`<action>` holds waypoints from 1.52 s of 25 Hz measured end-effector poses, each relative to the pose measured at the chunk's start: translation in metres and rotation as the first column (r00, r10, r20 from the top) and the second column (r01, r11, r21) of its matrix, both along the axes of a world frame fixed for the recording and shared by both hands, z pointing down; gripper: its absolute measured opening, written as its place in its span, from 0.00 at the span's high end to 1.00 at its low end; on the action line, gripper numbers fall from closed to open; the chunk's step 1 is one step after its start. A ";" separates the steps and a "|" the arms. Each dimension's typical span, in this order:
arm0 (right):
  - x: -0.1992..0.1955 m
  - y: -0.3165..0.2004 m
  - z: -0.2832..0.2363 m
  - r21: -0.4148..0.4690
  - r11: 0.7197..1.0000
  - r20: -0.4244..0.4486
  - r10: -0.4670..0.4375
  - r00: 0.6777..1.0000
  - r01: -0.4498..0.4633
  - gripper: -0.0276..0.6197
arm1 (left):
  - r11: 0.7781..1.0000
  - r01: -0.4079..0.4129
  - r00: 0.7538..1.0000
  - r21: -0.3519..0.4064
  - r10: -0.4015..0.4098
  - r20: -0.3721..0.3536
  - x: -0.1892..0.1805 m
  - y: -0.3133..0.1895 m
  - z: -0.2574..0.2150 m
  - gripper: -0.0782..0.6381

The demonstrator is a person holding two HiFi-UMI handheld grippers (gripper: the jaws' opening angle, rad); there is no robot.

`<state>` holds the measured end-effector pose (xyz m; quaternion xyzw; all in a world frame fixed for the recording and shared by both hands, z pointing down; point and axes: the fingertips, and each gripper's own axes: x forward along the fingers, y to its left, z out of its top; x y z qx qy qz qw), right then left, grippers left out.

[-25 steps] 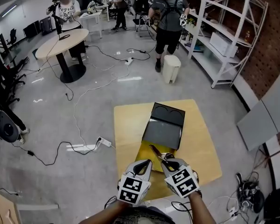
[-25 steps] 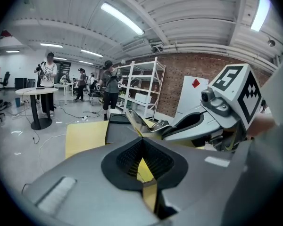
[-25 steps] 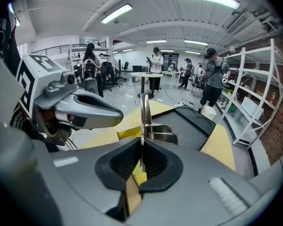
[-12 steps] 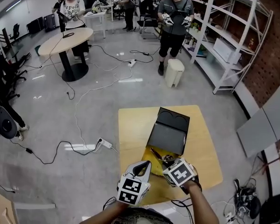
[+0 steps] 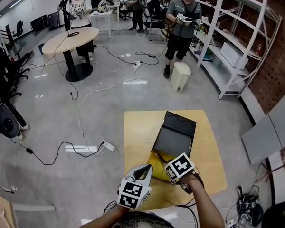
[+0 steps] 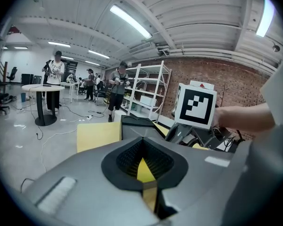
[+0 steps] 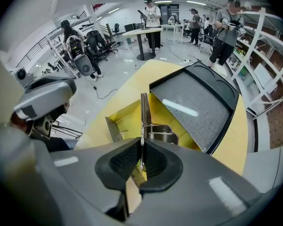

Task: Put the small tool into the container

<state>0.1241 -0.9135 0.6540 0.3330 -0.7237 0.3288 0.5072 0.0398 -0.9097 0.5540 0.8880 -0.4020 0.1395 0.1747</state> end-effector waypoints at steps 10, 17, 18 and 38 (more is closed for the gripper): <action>-0.012 -0.025 0.030 -0.110 0.994 -0.073 -0.019 0.997 0.011 0.94 | 1.000 0.031 1.000 -0.001 -0.031 -0.001 -0.031 -0.029 0.003 0.88; -0.038 -0.031 0.031 -0.113 0.991 -0.068 -0.083 0.994 0.075 0.93 | 1.000 0.031 1.000 0.002 -0.031 0.005 -0.053 -0.033 -0.001 0.88; -0.037 -0.034 0.032 -0.112 0.990 -0.068 -0.098 0.993 0.090 0.93 | 1.000 0.028 1.000 -0.001 -0.028 0.004 -0.050 -0.035 -0.001 0.88; 0.049 -0.045 0.006 0.079 0.996 -0.057 -0.039 0.998 0.043 0.66 | 1.000 0.016 1.000 0.008 -0.017 0.018 0.015 -0.026 -0.020 0.88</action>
